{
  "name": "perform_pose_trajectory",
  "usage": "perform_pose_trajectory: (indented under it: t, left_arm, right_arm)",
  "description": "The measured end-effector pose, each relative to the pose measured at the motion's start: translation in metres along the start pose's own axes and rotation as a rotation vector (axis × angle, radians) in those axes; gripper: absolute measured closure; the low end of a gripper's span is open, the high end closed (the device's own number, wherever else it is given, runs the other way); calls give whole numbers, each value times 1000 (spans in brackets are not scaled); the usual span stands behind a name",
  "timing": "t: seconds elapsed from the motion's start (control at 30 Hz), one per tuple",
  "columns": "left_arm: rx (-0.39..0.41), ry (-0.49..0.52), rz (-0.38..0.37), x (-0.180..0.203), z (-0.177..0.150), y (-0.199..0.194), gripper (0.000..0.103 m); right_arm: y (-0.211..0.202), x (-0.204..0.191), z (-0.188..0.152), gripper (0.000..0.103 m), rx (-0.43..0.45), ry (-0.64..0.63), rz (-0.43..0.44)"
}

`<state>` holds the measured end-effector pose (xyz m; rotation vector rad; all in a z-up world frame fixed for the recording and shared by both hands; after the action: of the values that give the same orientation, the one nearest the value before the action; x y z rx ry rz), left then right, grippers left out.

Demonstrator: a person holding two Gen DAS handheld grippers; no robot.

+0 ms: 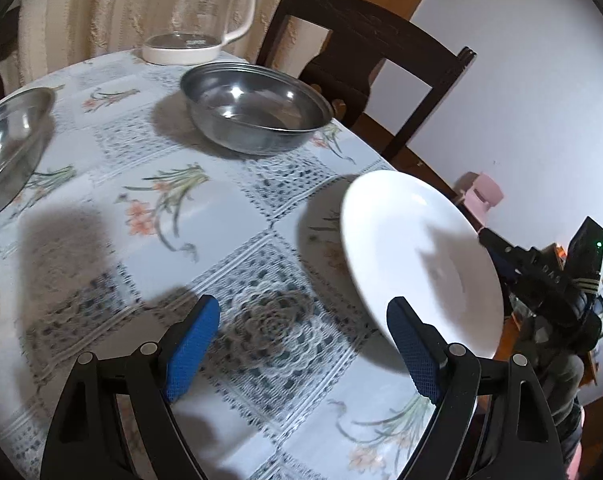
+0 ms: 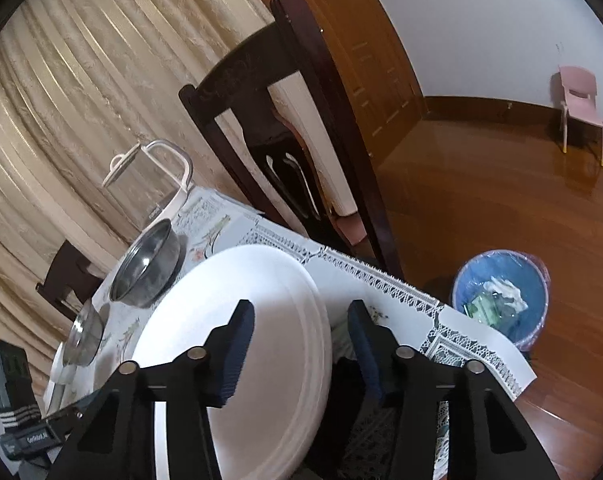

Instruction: Organize plates and bowls

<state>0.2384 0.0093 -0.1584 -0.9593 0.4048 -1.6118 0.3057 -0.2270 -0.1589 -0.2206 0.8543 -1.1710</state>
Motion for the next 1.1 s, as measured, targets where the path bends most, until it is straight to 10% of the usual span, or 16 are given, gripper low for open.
perform_pose_trajectory:
  t: [0.23, 0.6, 1.1]
  left_arm:
    - [-11, -12, -58, 10, 7, 15, 20]
    - [-44, 15, -141, 35, 6, 38, 60]
    - [21, -18, -90, 19, 5, 11, 61]
  right_arm:
    - [3, -6, -3, 61, -21, -26, 15]
    - [4, -7, -4, 65, -16, -90, -8]
    - [-8, -47, -14, 65, -14, -122, 62]
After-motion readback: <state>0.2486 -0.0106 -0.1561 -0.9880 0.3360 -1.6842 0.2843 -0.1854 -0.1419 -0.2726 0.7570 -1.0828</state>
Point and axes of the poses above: each gripper's, at about its wrist camera, not at the fingertips, and y roughly the way its jaws point, x to its right, z to its top, the point moved 10 cm from there along y, roughly the way its jaws point, and after that the axes turned 4 degrees about x, right-handed, at the moved point
